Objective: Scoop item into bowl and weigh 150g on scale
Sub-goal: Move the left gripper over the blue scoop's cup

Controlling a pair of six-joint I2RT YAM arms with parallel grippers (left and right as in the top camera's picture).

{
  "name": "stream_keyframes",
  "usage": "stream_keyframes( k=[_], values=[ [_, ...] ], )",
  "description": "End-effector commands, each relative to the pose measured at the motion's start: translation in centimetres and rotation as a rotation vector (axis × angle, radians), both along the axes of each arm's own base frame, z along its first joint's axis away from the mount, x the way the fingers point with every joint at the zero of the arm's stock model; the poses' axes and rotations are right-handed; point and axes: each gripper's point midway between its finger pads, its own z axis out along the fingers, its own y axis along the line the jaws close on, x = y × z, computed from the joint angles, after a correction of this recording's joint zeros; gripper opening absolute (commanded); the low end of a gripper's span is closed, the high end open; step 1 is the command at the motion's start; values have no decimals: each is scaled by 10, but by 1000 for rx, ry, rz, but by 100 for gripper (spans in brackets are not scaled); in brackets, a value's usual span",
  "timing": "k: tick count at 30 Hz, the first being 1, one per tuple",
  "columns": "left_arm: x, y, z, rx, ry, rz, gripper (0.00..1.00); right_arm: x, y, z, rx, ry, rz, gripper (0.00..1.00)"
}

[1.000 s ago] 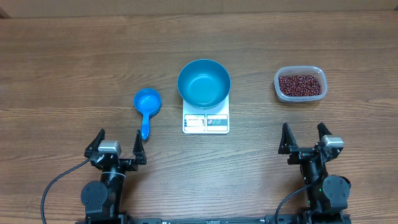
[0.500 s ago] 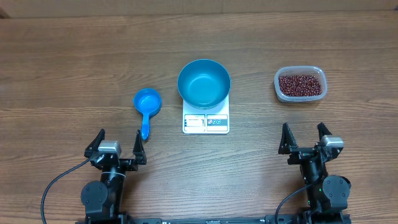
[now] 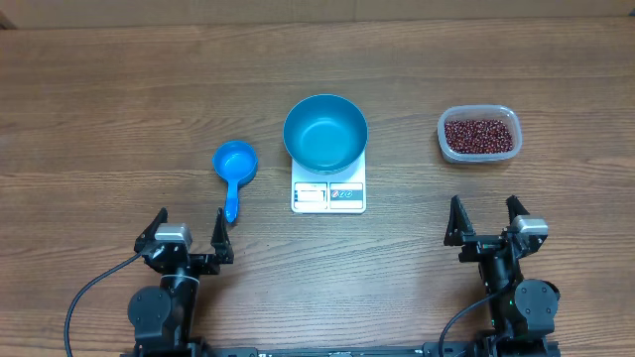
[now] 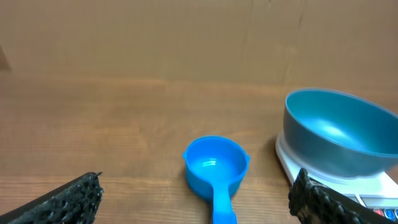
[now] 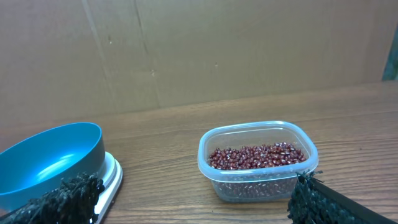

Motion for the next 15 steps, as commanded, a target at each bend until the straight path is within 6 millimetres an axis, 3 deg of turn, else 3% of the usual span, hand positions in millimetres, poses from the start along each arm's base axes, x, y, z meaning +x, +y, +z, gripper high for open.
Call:
stream_keyframes(
  k=[1, 8, 15],
  values=[
    [-6, 2, 10, -11, 23, 12, 100, 0, 0, -1, -3, -7, 2, 100],
    [-15, 9, 48, 2, 52, 59, 100, 0, 0, -1, -3, -7, 2, 100],
    [2, 11, 64, -4, 189, 56, 99, 0, 0, -1, -3, -7, 2, 100]
  ],
)
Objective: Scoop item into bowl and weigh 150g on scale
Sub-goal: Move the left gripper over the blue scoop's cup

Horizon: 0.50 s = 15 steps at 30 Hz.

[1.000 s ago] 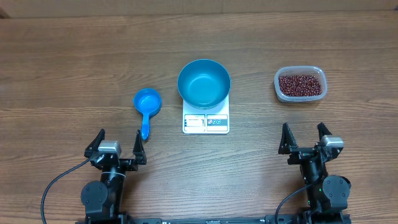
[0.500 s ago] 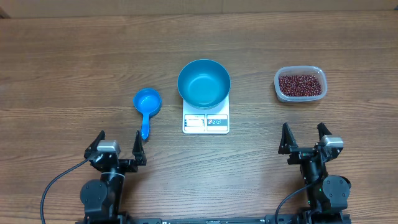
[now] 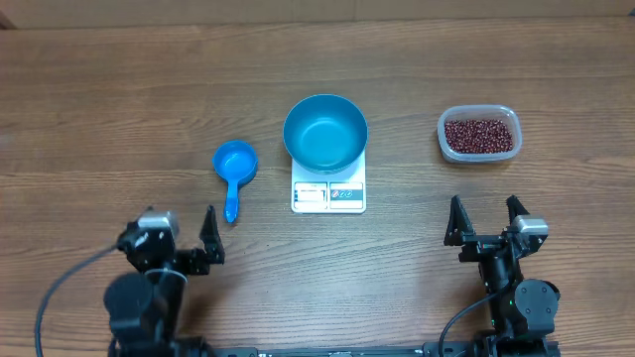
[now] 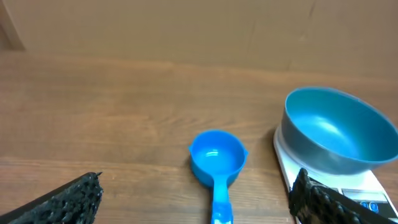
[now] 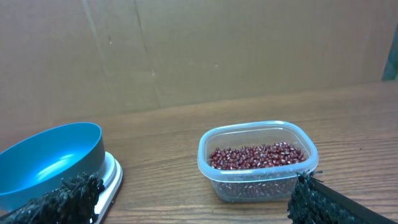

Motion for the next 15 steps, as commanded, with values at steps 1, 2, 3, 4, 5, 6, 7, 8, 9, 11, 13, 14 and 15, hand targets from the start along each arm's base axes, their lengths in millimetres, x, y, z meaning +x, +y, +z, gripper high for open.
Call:
stream_keyframes(
  k=[1, 2, 3, 4, 5, 6, 7, 8, 9, 11, 13, 14, 15],
  values=[
    [13, 6, 17, -2, 80, 22, 100, 0, 0, -1, -3, -7, 3, 100],
    [16, 6, 19, -4, 108, 22, 100, 0, 0, -1, -3, -7, 3, 100],
    [20, 7, 22, -7, 147, 21, 100, 0, 0, -1, -3, -7, 3, 100],
    [25, 6, 25, -3, 181, 15, 100, 0, 0, -1, -3, -7, 3, 100],
    [29, 6, 27, 5, 211, 5, 99, 0, 0, -1, -3, -7, 3, 100],
    [33, 6, 30, 12, 248, -2, 100, 0, 0, -1, -3, -7, 3, 100],
    [37, 6, 32, 19, 280, -7, 100, 0, 0, -1, -3, -7, 3, 100],
    [47, 7, 37, 27, 360, -18, 100, 0, 0, -1, -3, -7, 3, 100],
    [51, 8, 40, 31, 398, -23, 99, 0, 0, -1, -3, -7, 3, 100],
    [60, 8, 44, 38, 471, -40, 100, 0, 0, -1, -3, -7, 3, 100],
    [70, 8, 46, 39, 541, -52, 99, 0, 0, -1, -3, -7, 3, 100],
    [75, 9, 47, 35, 576, -54, 100, 0, 0, -1, -3, -7, 3, 100],
    [80, 9, 48, 37, 614, -61, 100, 0, 0, -1, -3, -7, 3, 100]
  ],
)
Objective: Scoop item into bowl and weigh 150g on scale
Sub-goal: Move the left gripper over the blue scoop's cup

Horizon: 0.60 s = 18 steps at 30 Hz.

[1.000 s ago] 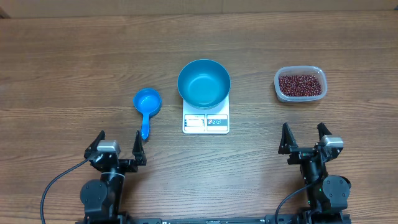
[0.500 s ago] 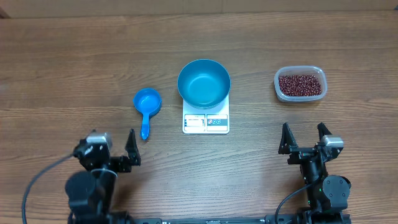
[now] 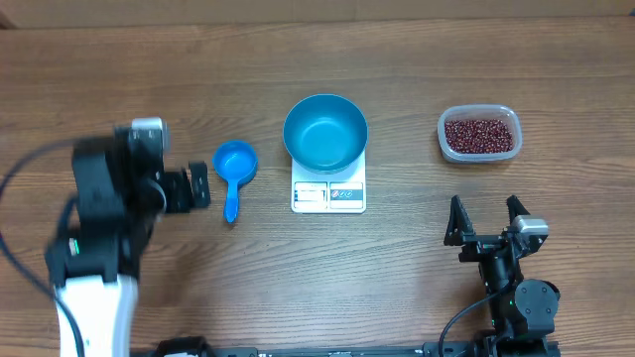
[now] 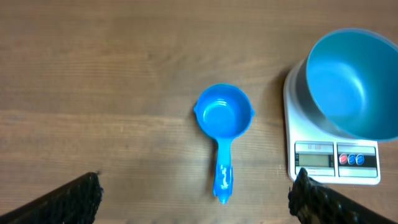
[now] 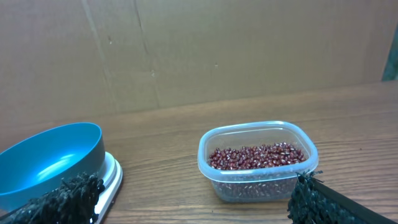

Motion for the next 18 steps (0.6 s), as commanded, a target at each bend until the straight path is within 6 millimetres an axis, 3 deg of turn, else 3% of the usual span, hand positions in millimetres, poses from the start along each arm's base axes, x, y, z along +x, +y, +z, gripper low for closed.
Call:
stream_keyframes(
  k=[1, 8, 18],
  values=[
    [25, 3, 14, 19, 87, -46, 100, 0, 0, -1, -3, -6, 2, 100],
    [58, 6, -3, -10, 369, -59, 100, 0, 0, -1, -3, -6, 2, 100],
    [80, 8, -72, -41, 581, -55, 100, 0, 0, -1, -3, -6, 2, 100]
  ],
)
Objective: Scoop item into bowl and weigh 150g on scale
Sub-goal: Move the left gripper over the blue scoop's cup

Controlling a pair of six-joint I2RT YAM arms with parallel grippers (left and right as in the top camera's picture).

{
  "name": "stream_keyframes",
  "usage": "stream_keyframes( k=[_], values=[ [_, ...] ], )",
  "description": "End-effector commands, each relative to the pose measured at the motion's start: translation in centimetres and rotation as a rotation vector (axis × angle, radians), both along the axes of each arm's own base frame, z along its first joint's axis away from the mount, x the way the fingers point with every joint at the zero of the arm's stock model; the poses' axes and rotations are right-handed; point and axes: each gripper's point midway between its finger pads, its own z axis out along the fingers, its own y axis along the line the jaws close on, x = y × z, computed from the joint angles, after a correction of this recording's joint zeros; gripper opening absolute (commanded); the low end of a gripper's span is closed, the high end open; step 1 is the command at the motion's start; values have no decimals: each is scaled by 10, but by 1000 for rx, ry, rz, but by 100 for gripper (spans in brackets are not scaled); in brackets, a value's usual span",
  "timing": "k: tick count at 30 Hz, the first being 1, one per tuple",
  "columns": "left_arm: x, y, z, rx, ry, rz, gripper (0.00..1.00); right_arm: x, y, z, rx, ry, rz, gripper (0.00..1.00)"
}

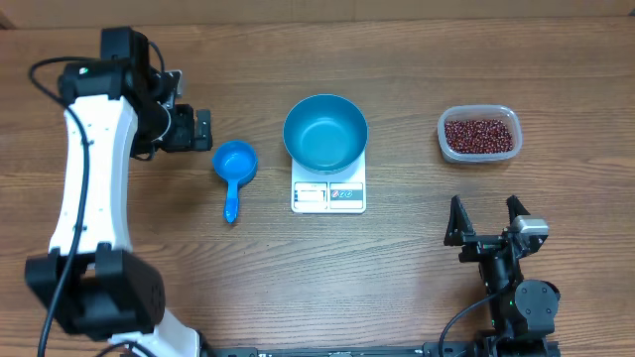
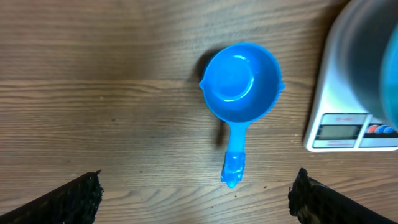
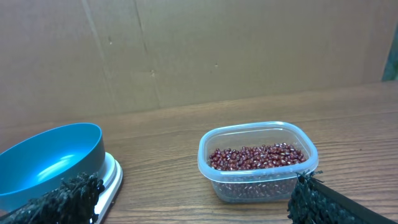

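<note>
A blue scoop (image 1: 235, 165) lies on the table left of the scale, cup away from me, handle toward the front; in the left wrist view the scoop (image 2: 241, 82) is empty. My left gripper (image 1: 189, 127) hangs open high above the table, just left of the scoop's cup, looking straight down on it. A teal bowl (image 1: 325, 131) stands empty on the white scale (image 1: 328, 196). At the right a clear tub of red beans (image 1: 479, 135) stands open. My right gripper (image 1: 484, 223) rests open near the front edge, facing the tub (image 3: 258, 158).
The wooden table (image 1: 417, 288) has a cardboard wall (image 3: 217, 43) behind it. The scale's display (image 2: 339, 132) shows at the right edge of the left wrist view, its reading too blurred to tell.
My left arm has moved farther back and up, from beside the scoop's handle to beside its cup. The scoop now fills more of the left wrist view. The right arm has not moved.
Both grippers rested open at the front edge. Then the left arm rose and drifted left, its camera tipping down over the scoop. It was then left of the scoop's handle, and now hangs open by the cup. Scoop, bowl, scale and tub have stayed put.
</note>
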Motion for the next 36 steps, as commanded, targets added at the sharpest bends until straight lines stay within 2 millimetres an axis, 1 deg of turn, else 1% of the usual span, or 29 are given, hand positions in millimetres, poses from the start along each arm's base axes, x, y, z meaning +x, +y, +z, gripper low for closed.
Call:
stream_keyframes(
  k=[1, 2, 3, 8, 13, 14, 18, 20, 28, 32, 36],
  values=[
    [8, 3, -16, -9, 41, -7, 99, 0, 0, -2, -3, -5, 2, 100],
    [10, 3, -29, -13, 75, -7, 100, 0, 0, -2, -3, -5, 3, 100],
    [12, 4, -37, -14, 90, -7, 100, 0, 0, -2, -3, -5, 3, 100],
    [21, 4, -63, -19, 133, -7, 99, 0, 0, -2, -3, -5, 3, 100],
    [27, 5, -79, -16, 147, -8, 100, 0, 0, -2, -3, -5, 3, 100],
    [32, 6, -82, -5, 132, -20, 100, 0, 0, -2, -3, -5, 3, 100],
    [40, 14, -82, 74, 101, -31, 100, 0, 0, -2, -3, -5, 3, 100],
    [44, 14, -82, 100, 89, -40, 100, 0, 0, -2, -3, -5, 3, 100],
    [59, -6, -81, 116, 27, -122, 99, 0, 0, -2, -3, -5, 3, 100],
    [61, -15, -81, 98, 16, -136, 100, 0, 0, -2, -3, -5, 3, 100],
    [61, -17, -81, 86, 13, -138, 100, 0, 0, -2, -3, -5, 3, 100]
  ],
)
